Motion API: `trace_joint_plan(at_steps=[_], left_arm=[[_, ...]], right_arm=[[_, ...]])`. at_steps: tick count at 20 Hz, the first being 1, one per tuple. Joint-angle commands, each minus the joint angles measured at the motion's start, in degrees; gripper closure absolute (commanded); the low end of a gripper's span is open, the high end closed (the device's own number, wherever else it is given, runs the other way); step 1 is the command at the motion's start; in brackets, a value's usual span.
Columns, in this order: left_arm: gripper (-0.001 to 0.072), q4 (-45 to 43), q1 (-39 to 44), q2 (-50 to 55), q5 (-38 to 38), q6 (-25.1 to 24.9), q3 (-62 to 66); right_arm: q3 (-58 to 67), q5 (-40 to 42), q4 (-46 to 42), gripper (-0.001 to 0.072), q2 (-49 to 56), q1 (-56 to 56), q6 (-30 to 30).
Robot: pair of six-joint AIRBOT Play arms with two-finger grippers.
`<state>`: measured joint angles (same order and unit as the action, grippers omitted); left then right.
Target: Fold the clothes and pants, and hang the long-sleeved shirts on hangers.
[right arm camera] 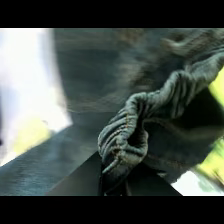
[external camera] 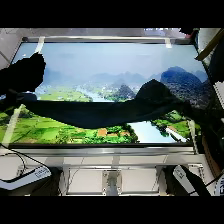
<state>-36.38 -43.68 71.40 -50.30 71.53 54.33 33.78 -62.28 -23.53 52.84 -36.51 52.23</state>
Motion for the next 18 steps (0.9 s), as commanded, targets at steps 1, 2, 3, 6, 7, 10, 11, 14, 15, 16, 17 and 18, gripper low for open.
trace_joint_plan(at_steps=[1, 2, 3, 6, 7, 10, 11, 14, 15, 16, 17, 18], left_arm=[[0.0687, -9.66, -3.3, -8.41, -8.07, 0.02, 3.3], [0.0687, -13.16, -3.67, -10.69, -10.62, 0.02, 3.3], [0.0687, -18.14, -3.63, -12.46, -13.66, 0.22, 3.21], [0.0686, -28.41, -3.15, -15.08, -19.82, 1.53, -1.07], [0.0686, -31.39, -3.17, -15.3, -20.9, 1.53, -3.43], [0.0686, -37.2, -3.17, -15.3, -19.58, 2.78, -11.13], [0.0687, -37.31, -3.17, -15.3, -18.03, 3.37, -12.74], [0.0686, -34.29, -3.17, -15.39, -15.19, 4.31, -12.59], [0.0687, -31.45, -3.1, -15.39, -14.12, 4.31, -11.28], [0.0687, -28.63, -2.99, -15.39, -12.44, 4.28, -9.57], [0.0687, -26.18, -2.51, -15.37, -10.6, 4.28, -7.15], [0.0687, -24.28, -1.49, -15.32, -8.96, 4.28, -4.13]], right_arm=[[13.44, -8.98, -14.93, 0.0661, -8.72, 0.07, 8.26], [16.06, -10.97, -22.4, 0.0662, -10.84, 0.07, 11.26], [17.18, -12.94, -29.35, 0.0662, -12.87, 0.07, 13.6], [13.92, -20.35, -47.06, 0.0663, -17.38, 0.04, 14.86], [11.32, -20.92, -50.16, 0.0663, -18.34, 0.04, 14.88], [1.55, -20.44, -54.42, 0.0663, -19.45, 0.04, 16.35], [-1.18, -20.26, -54.58, 0.0663, -19.45, 0.07, 16.46], [-4.37, -16.79, -52.02, 0.0664, -19.45, 0.07, 17.77], [-3.23, -14.86, -49.88, 0.0663, -19.45, 0.07, 17.75], [-1.18, -11.87, -47.71, 0.0664, -19.43, 0.07, 17.77], [1.49, -8.7, -45.79, 0.0664, -19.32, 0.07, 17.77], [4.61, -6.58, -44.63, 0.0664, -18.78, 0.07, 17.77]])
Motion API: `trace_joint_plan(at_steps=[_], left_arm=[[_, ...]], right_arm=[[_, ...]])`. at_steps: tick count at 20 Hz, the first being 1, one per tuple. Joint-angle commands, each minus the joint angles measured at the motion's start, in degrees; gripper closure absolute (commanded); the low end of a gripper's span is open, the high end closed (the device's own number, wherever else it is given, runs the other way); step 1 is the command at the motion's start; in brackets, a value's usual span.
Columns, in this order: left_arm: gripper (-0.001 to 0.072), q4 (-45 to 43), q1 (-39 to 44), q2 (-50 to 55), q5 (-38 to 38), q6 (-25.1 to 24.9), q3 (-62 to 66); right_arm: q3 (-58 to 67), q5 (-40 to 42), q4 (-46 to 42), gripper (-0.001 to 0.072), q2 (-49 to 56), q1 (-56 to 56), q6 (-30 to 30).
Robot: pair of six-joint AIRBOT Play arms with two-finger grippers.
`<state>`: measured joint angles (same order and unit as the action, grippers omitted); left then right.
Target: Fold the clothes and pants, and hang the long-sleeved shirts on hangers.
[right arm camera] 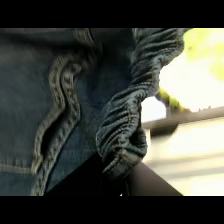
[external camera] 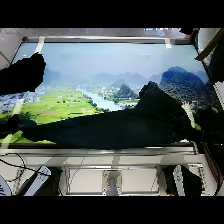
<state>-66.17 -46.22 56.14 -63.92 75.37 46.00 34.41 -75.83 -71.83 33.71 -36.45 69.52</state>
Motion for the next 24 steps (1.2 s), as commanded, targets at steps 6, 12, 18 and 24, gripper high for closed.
trace_joint_plan(at_steps=[6, 12, 18, 24], left_arm=[[0.0687, 5.6, 7.5, 0.52, 1.86, 0.48, 23.19], [0.0686, -27.89, 5.01, -3.08, -5.88, 12.37, 5.42], [0.0686, -26.49, 0.87, -2.84, 2.12, 12.35, -16.63], [0.0027, -24.65, 0.83, -2.89, 4.15, 14.19, -11.91]], right_arm=[[23.54, 3.78, 3.96, 0.0664, 6.08, 0.0, 0.35], [1.77, -0.24, -2.64, 0.0663, -2.86, 0.0, 0.52], [-4.07, 2.49, -8.31, 0.0662, -6.1, -0.13, 5.2], [2.89, -3.58, -12.55, 0.0118, -5.33, -0.13, 5.2]])
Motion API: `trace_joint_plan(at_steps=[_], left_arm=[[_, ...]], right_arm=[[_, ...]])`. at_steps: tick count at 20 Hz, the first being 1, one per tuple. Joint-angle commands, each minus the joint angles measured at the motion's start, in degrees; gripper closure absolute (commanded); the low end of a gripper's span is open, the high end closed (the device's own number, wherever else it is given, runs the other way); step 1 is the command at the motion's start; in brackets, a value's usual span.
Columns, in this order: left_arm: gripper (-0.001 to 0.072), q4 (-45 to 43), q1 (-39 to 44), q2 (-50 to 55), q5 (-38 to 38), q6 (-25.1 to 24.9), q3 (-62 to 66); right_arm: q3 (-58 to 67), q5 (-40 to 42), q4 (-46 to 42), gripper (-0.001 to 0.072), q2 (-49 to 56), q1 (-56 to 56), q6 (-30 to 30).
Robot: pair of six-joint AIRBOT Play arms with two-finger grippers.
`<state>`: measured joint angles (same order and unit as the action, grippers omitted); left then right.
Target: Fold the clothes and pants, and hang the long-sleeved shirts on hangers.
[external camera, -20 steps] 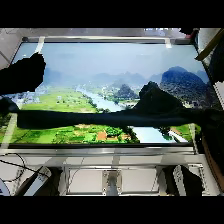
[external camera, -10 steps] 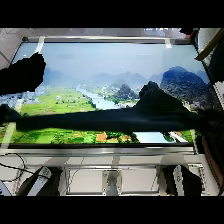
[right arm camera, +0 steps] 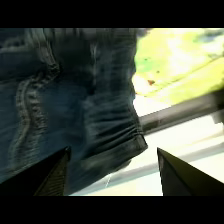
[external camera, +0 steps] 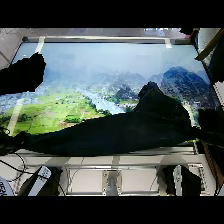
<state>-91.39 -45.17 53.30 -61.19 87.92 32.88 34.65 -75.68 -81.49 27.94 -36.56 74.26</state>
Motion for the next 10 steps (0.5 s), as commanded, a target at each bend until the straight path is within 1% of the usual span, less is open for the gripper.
trace_joint_plan(at_steps=[1, 2, 3, 4, 5, 6, 7, 8, 9, 10], left_arm=[[0.0025, 0.59, -0.22, -0.07, 1.42, 2.38, 3.21], [0.0025, 1.18, -0.2, -0.07, 1.42, 2.38, 5.57], [0.0025, 3.65, -0.22, -0.07, 1.42, 2.38, 8.57], [0.0025, 7.45, -0.22, -0.04, 1.84, 2.36, 11.56], [0.0024, 14.38, -0.04, -0.02, 3.82, 1.88, 14.43], [0.0015, 22.29, 0.57, 0.0, 7.15, -0.46, 16.48], [0.0002, 31.1, 2.16, 0.37, 10.93, -4.94, 18.27], [0.0003, 38.23, 4.46, 1.53, 12.44, -9.2, 20.2], [0.0003, 43.15, 8.07, 3.93, 11.21, -12.22, 23.08], [0.0003, 44.61, 12.35, 7.06, 8.55, -12.83, 26.36]], right_arm=[[4.11, -5.7, -4.11, 0.0117, 0.94, -0.02, 0.46], [5.9, -6.6, -5.53, 0.0119, 1.38, -0.02, 0.52], [7.76, -6.1, -6.03, 0.0126, 1.46, -0.02, 0.55], [9.81, -4.31, -5.73, 0.0126, 1.46, -0.02, 1.03], [11.39, -1.92, -4.35, 0.0127, 1.57, 0.0, 2.32], [12.74, 0.22, -1.44, 0.0128, 2.36, 0.0, 3.34], [13.42, 1.01, 2.12, 0.014, 3.87, 0.0, 3.32], [13.66, 1.27, 5.95, 0.0163, 6.43, 0.0, 3.28], [13.66, 1.42, 9.35, 0.0163, 9.53, 0.0, 3.28], [13.66, 1.97, 13.33, 0.0162, 13.25, 0.04, 3.26]])
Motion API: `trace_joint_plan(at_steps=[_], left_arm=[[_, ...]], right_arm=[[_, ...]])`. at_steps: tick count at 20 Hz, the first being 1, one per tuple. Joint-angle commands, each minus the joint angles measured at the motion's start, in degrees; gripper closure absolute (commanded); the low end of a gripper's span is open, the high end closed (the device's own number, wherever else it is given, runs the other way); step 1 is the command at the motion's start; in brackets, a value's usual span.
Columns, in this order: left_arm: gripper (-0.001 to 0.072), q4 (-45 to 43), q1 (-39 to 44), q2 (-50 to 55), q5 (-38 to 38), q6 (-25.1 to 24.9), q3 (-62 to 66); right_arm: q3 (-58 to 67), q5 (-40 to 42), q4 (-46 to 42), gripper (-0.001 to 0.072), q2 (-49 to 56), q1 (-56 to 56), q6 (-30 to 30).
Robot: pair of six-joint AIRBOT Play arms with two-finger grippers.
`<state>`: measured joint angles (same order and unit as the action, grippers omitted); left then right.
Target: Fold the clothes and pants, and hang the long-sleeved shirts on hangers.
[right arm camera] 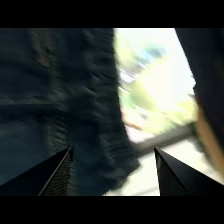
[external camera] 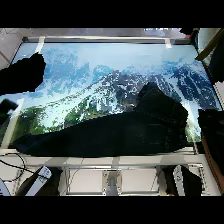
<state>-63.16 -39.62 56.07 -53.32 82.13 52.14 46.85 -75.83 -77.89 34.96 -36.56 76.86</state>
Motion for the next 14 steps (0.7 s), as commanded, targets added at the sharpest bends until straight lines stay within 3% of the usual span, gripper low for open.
trace_joint_plan(at_steps=[1, 3, 7, 10, 14], left_arm=[[0.0003, 16.06, 12.48, 8.37, -2.69, -7.02, 11.04], [0.0003, 16.11, 24.92, 16.76, -5.86, -6.99, 18.47], [0.0009, 16.04, 49.68, 33.51, 1.27, -6.51, 35.98], [0.0009, 14.21, 63.06, 47.82, 0.9, -0.7, 52.06], [0.0012, 11.98, 71.58, 62.82, 3.02, 10.1, 66.79]], right_arm=[[1.46, 3.3, 13.99, 0.0162, 9.9, 0.07, 0.52], [1.46, 6.47, 21.55, 0.0162, 16.24, 0.15, -1.18], [2.58, 11.17, 27.08, 0.0161, 24.94, 0.15, -3.63], [4.92, 11.15, 26.77, 0.0161, 27.96, 0.15, -6.67], [8.07, 13.75, 22.14, 0.0161, 29.94, 0.15, -8.66]])
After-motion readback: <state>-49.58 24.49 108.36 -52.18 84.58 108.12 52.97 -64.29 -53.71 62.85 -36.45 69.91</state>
